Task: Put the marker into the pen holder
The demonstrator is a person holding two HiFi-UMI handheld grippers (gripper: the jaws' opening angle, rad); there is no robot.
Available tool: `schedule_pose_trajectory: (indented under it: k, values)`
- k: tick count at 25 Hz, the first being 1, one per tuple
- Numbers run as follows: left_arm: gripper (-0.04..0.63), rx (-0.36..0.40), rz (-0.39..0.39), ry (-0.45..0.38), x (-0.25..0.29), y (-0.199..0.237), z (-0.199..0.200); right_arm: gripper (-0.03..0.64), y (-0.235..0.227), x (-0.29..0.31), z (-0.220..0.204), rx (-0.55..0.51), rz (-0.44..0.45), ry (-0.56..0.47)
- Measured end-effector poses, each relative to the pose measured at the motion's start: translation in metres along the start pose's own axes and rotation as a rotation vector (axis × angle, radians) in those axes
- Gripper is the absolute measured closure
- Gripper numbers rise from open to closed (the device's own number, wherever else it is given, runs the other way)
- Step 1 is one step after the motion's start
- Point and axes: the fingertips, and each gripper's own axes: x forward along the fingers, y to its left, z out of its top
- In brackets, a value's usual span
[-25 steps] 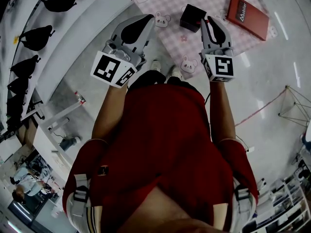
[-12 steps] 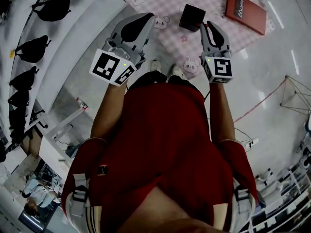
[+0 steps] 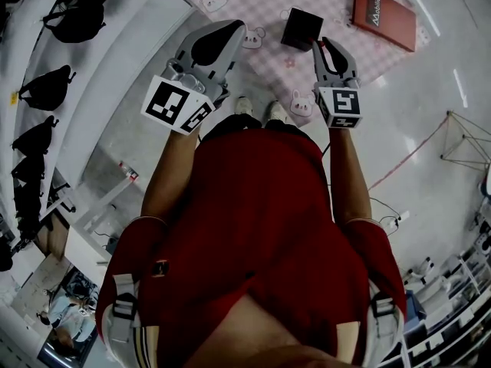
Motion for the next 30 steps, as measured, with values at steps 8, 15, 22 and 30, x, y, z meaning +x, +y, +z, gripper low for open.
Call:
schedule_pose_trajectory:
  k: [8, 15, 22, 30]
  values:
    - [0.588, -0.009, -0.019, 0.012, 0.006, 0.006, -0.006, 0.555, -0.003, 0.016, -0.025, 0.000, -0.010, 0.071]
    - [0.589, -0.015, -0.025, 0.024, 0.009, 0.011, -0.010, 0.555, -0.004, 0.026, -0.038, 0.000, -0.010, 0.108]
    - [0.589, -0.019, -0.034, 0.034, 0.011, 0.013, -0.015, 0.554, -0.005, 0.031, -0.050, 0.014, -0.012, 0.140]
    - [0.589, -0.022, -0.041, 0.041, 0.014, 0.016, -0.016, 0.548, -0.005, 0.034, -0.059, 0.033, -0.009, 0.169]
